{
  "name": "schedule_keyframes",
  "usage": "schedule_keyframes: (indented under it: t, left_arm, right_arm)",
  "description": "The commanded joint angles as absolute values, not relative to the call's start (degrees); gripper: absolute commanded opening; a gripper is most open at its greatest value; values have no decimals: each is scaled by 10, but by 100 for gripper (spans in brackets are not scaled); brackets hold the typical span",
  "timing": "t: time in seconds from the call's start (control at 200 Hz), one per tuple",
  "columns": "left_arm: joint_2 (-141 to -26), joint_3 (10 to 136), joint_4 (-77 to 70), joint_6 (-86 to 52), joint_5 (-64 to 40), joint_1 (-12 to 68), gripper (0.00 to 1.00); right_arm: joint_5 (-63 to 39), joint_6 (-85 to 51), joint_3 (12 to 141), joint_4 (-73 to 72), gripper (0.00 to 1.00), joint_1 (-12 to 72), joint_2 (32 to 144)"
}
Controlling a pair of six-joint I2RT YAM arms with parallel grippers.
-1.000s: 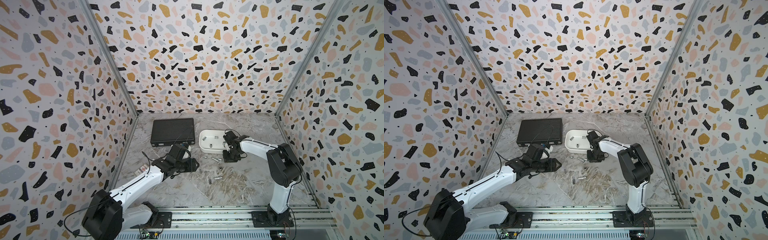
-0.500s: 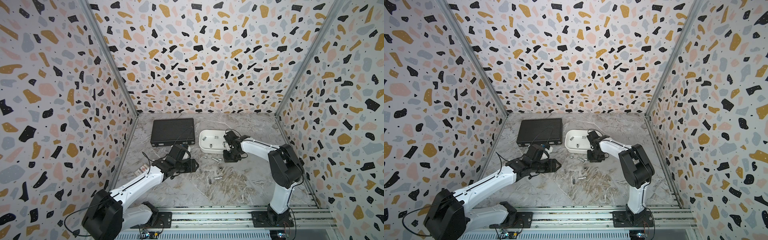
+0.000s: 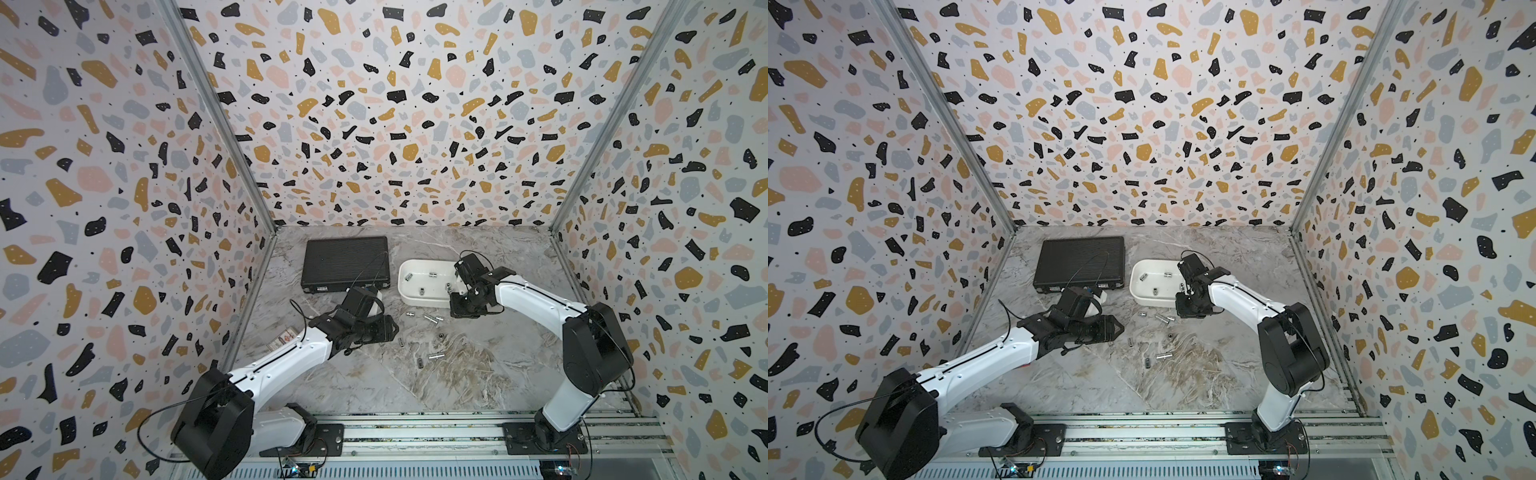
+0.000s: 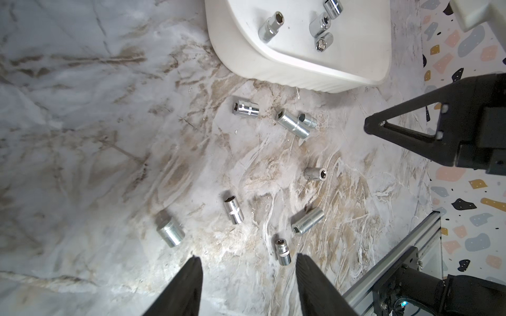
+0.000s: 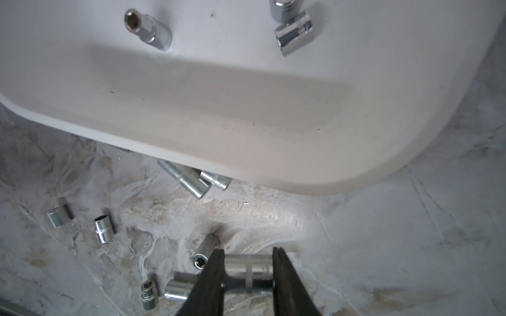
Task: Put the socket on the desktop into the storage box
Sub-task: Pick up the socket head at the center of the board.
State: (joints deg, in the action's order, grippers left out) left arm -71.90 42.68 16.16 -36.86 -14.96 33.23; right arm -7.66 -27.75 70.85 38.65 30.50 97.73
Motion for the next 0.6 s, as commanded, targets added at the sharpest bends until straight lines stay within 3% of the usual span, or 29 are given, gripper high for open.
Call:
schedule_keyframes:
  t: [0.0, 0.596]
  left_arm:
    - [-727, 462, 143, -365, -134, 336, 59]
    - [-765, 528, 155, -351, -122, 315, 58]
  right_arm:
    - [-74, -266, 743, 413, 29, 308, 955]
    - [-68, -250, 911, 451, 30, 273, 1064]
